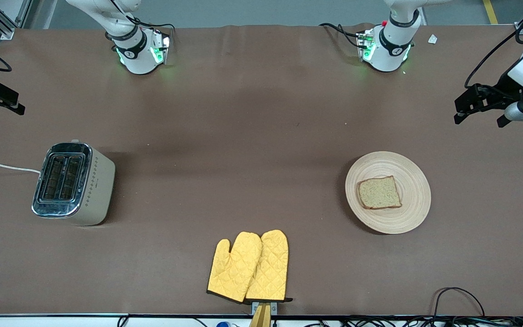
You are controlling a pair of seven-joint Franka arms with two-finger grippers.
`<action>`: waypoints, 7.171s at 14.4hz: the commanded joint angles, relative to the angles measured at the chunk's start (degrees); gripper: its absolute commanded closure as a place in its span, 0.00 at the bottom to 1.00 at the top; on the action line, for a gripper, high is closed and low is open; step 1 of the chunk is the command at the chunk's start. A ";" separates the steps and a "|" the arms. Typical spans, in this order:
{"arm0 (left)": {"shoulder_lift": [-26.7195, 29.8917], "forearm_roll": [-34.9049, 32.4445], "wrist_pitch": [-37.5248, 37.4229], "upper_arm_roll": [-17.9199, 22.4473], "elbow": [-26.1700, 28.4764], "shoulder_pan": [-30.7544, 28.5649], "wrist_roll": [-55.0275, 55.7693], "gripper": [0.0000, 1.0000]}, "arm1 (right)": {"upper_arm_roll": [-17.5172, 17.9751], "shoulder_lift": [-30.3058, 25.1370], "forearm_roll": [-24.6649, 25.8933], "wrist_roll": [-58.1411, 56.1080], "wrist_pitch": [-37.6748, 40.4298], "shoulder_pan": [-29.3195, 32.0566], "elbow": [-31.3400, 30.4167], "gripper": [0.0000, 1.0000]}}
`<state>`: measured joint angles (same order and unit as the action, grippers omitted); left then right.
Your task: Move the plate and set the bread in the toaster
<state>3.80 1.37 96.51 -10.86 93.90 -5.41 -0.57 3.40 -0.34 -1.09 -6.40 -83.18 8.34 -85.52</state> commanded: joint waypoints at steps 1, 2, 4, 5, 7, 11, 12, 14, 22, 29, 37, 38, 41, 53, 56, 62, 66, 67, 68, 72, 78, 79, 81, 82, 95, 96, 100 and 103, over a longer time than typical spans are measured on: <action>-1.78 -1.02 -1.67 0.31 -2.67 -0.48 -1.01 0.00 | 0.47 -0.97 0.74 0.51 -0.67 0.19 -1.22 0.00; -1.96 -0.85 -1.85 0.31 -3.02 -0.48 -0.84 0.00 | 0.47 -0.97 0.65 0.51 -0.67 0.28 -1.22 0.00; -2.31 -0.76 -2.03 0.31 -2.58 -0.92 -1.28 0.00 | 0.47 -0.97 0.65 0.51 -0.67 0.28 -1.22 0.00; -3.88 -0.76 -2.03 0.31 -2.58 -1.01 -1.37 0.00 | 0.47 -0.97 0.65 0.60 -0.67 0.28 -1.22 0.00; -7.91 0.73 -2.38 0.31 -2.49 -3.98 -1.28 0.00 | 0.47 -0.89 0.57 0.60 -0.67 0.28 -1.22 0.00; -17.66 13.89 -2.21 0.31 -2.93 -10.05 -5.82 0.00 | 0.47 -0.89 0.39 0.60 -0.67 0.28 -1.22 0.00; -20.91 17.58 -1.77 0.40 -3.02 -12.06 -9.33 0.00 | 0.47 -0.89 0.39 0.60 -0.67 0.28 -1.22 0.00; -29.86 24.52 -1.50 0.31 -3.72 -15.94 -18.02 0.00 | 0.47 -0.89 0.21 0.60 -0.75 0.28 -1.40 0.00; -55.21 30.70 3.68 0.22 -13.83 -20.61 -39.68 0.00 | 0.56 1.57 -1.72 1.56 -2.25 -0.95 -1.93 0.00; -56.71 33.69 4.48 0.13 -13.57 -20.70 -43.72 0.77 | 0.47 4.73 -7.00 9.70 -5.40 -5.85 -1.93 0.00; -54.87 34.49 3.60 -8.62 -13.74 -20.17 -44.73 1.00 | 0.56 15.36 -8.48 16.76 -10.77 -9.83 -2.54 0.00; -54.96 34.49 3.77 -11.96 -13.74 -19.82 -40.26 1.00 | 0.56 16.59 -11.01 18.94 -12.25 -10.18 -2.98 0.00; -55.05 34.84 11.47 -19.63 -15.06 -11.68 -24.53 1.00 | 0.56 17.13 -17.35 26.23 -22.78 -12.45 -9.64 0.00; -70.24 49.60 51.76 -21.49 -24.20 25.00 -17.18 1.00 | 0.38 21.00 -7.10 39.18 -36.08 -21.95 -20.11 0.00; -70.60 49.69 52.46 -21.49 -24.03 25.10 -17.37 0.76 | 0.38 21.78 -2.34 39.09 -41.08 -25.47 -23.02 0.00; -67.89 48.29 44.07 -18.26 -23.85 21.41 -13.76 0.00 | 0.47 20.91 7.50 37.87 -49.78 -29.16 -27.58 0.06; -62.26 41.36 25.44 -6.22 -24.37 18.08 -12.09 0.00 | 0.47 20.38 8.12 32.70 -61.65 -28.47 -33.74 0.11; -61.03 38.39 21.13 -4.37 -25.60 16.50 -12.61 0.00 | 0.30 20.47 8.12 30.24 -61.75 -27.94 -33.83 0.13; -60.67 34.70 16.65 -3.83 -27.87 14.83 -12.70 0.00 | 0.21 20.47 8.12 28.91 -61.75 -27.33 -34.09 0.16; -54.53 17.14 1.61 -2.25 -33.16 9.10 -12.71 0.00 | 0.21 20.38 9.70 28.72 -62.80 -26.88 -36.90 0.22; -37.85 0.77 -9.65 2.95 -33.34 5.76 -12.71 0.00 | 0.21 21.17 9.70 28.64 -66.67 -26.26 -38.31 0.39; -34.60 0.13 -11.33 2.95 -33.34 5.24 -12.71 0.00 | 0.12 22.31 9.79 28.63 -67.72 -26.26 -38.31 0.40; -29.41 -0.23 -14.49 4.43 -33.26 5.23 -12.62 0.00 | 0.12 23.37 10.23 28.63 -69.31 -26.18 -38.23 0.41; -27.21 -0.23 -15.90 5.49 -33.08 5.32 -12.36 0.00 | 0.12 23.46 10.49 28.63 -69.40 -26.18 -38.23 0.42; -1.44 -2.08 0.87 4.18 -0.48 3.65 -0.14 0.00 | 0.03 25.57 12.42 28.63 -71.86 -25.83 -38.31 0.72; -1.08 -2.07 0.79 4.26 -0.30 3.65 -0.14 0.00 | 0.03 25.66 12.78 28.63 -71.86 -25.74 -38.31 0.74; -1.69 -2.16 0.78 4.44 -1.00 3.47 -0.84 0.00 | 0.03 26.80 13.48 28.63 -73.52 -25.83 -38.31 0.94; -2.13 -1.81 0.87 4.62 -1.09 3.39 -1.02 0.00 | -0.06 26.63 13.48 27.15 -71.95 -25.83 -37.44 1.00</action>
<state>1.23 0.25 96.40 -6.14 91.91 -1.68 -1.19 2.93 24.80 11.14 21.91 -154.26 -18.36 -123.02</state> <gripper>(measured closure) 0.000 0.938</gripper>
